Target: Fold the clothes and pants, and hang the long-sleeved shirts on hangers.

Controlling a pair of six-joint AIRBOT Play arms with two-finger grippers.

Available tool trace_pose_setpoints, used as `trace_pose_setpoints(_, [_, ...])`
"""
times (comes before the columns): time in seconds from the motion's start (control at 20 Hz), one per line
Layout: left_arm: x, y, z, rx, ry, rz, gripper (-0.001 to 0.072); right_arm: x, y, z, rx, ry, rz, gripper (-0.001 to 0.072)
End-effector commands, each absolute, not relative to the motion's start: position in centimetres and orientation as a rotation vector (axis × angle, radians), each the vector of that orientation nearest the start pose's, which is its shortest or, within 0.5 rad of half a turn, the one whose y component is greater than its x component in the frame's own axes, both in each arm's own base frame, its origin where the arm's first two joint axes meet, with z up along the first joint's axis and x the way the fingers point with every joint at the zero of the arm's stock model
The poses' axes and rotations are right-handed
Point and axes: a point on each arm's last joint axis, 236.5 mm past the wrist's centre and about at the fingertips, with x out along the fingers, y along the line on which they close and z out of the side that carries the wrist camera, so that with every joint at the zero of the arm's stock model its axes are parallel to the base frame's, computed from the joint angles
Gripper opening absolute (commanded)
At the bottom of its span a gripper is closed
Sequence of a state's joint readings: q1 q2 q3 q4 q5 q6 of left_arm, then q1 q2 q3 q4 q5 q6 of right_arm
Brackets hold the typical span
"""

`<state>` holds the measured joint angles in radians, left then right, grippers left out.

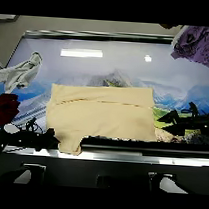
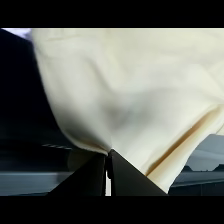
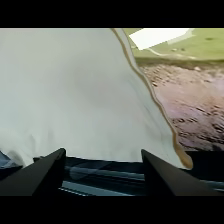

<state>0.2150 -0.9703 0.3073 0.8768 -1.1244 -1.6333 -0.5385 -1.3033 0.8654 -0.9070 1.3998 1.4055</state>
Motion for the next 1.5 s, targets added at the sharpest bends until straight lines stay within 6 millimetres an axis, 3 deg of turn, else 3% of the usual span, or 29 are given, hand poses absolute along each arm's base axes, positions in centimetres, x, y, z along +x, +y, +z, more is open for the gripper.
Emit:
trace_pose_setpoints(0.0, [18.2,-10.3,-10.4,-0.987,1.612,0.004,0.0018,26.9,-2.5,-5.4,0.882,1.569,0.019,0.0544])
trace_pose_setpoints(0.1, [18.6,-10.2,-10.0,-0.98,1.605,-0.008,0.0019,26.4,-3.1,-6.2,0.857,1.596,-0.009,0.0545])
trace_pose_setpoints(0.25, [18.8,-10.3,-9.7,-0.974,1.602,-0.02,0.0018,26.2,-1.7,-7.1,0.926,1.639,0.042,0.0553])
trace_pose_setpoints(0.7, [18.7,-10.3,-9.6,-0.975,1.609,-0.023,0.0018,22.2,0.6,-10.6,0.985,1.741,0.052,0.0526])
trace_pose_setpoints(0.95, [18.4,-10.4,-9.5,-0.978,1.622,-0.028,0.0018,23.5,0.2,-11.1,0.984,1.679,0.033,0.0399])
trace_pose_setpoints(1.2, [18.4,-10.5,-9.5,-0.978,1.623,-0.029,0.0018,23.5,0.4,-11.0,0.985,1.675,0.048,0.003])
trace_pose_setpoints(1.35, [18.1,-10.3,-8.3,-0.935,1.665,-0.059,0.0017,23.7,0.8,-10.2,0.997,1.667,0.064,0.0029])
trace_pose_setpoints(1.45, [17.9,-8.7,-6.7,-0.837,1.696,-0.03,0.0016,23.2,1.0,-8.9,0.988,1.668,0.076,0.0029])
